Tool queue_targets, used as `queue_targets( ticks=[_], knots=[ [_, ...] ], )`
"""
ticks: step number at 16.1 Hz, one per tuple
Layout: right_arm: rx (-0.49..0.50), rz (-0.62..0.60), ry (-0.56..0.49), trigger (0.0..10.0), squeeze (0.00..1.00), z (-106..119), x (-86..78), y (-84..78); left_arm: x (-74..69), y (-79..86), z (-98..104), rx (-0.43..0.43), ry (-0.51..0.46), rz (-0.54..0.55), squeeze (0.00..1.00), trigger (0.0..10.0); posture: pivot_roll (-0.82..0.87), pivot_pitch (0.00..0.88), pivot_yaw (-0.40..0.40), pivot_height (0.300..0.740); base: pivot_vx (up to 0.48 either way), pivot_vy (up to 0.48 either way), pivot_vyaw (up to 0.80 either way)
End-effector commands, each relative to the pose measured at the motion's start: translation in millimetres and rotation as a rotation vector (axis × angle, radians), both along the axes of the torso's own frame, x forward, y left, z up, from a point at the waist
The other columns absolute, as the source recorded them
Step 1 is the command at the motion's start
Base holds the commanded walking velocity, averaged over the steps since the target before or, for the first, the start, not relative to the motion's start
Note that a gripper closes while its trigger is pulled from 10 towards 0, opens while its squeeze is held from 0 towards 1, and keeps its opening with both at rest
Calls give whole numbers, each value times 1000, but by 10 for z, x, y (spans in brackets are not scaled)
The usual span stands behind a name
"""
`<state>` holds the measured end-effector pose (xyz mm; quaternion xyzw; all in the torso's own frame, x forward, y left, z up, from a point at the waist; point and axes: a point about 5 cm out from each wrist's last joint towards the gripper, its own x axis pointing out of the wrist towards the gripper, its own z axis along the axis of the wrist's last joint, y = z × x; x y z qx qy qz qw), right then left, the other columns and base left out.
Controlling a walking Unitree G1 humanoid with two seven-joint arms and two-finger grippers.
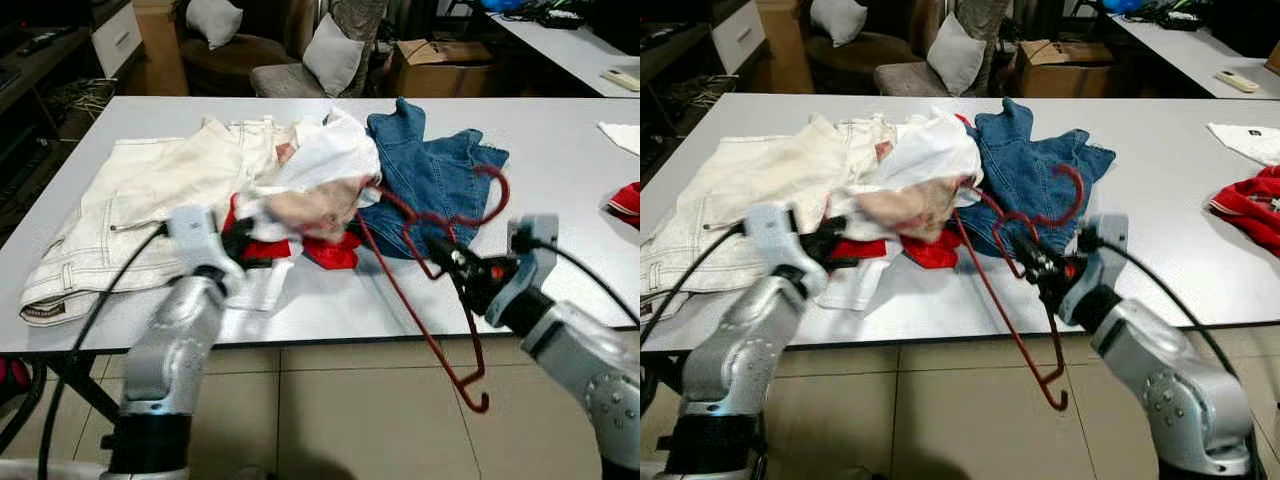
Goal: Hang hanger
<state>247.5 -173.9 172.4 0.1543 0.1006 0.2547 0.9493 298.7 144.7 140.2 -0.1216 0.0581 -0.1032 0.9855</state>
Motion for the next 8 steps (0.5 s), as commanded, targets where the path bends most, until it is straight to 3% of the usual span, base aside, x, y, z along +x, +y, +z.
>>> queue_targets(
  ticks=[1, 2, 3, 5, 7, 8],
  knots=[
    [9, 59, -67, 10000, 0, 132, -28, 43, 9, -6, 36, 54, -19, -19, 0, 0, -160, 0, -5, 740, 0, 0, 0],
    [178, 64, -196, 10000, 0, 375, -47, 18, 69, 67, 173, 16, -87, 43, 0, 0, -158, 0, -5, 740, 0, 0, 0],
    [269, 12, -233, 10000, 0, 457, -18, -57, 97, 110, 233, -1, -115, 61, 0, 0, -158, 0, -5, 740, 0, 0, 0],
    [102, -21, -160, 10000, 0, 272, 21, -118, 113, 144, 209, 33, -83, 54, 0, 0, -157, 0, 0, 740, 0, 0, 0],
    [221, 15, -166, 10000, 0, 313, -8, -51, 67, 79, 100, 84, -19, -7, 0, 0, -158, 0, 2, 740, 0, 0, 0],
    [126, -6, -79, 10000, 0, 162, 12, -43, 41, 15, 49, 80, 8, -43, 0, 0, -153, 0, 2, 740, 0, 0, 0]
  ],
)
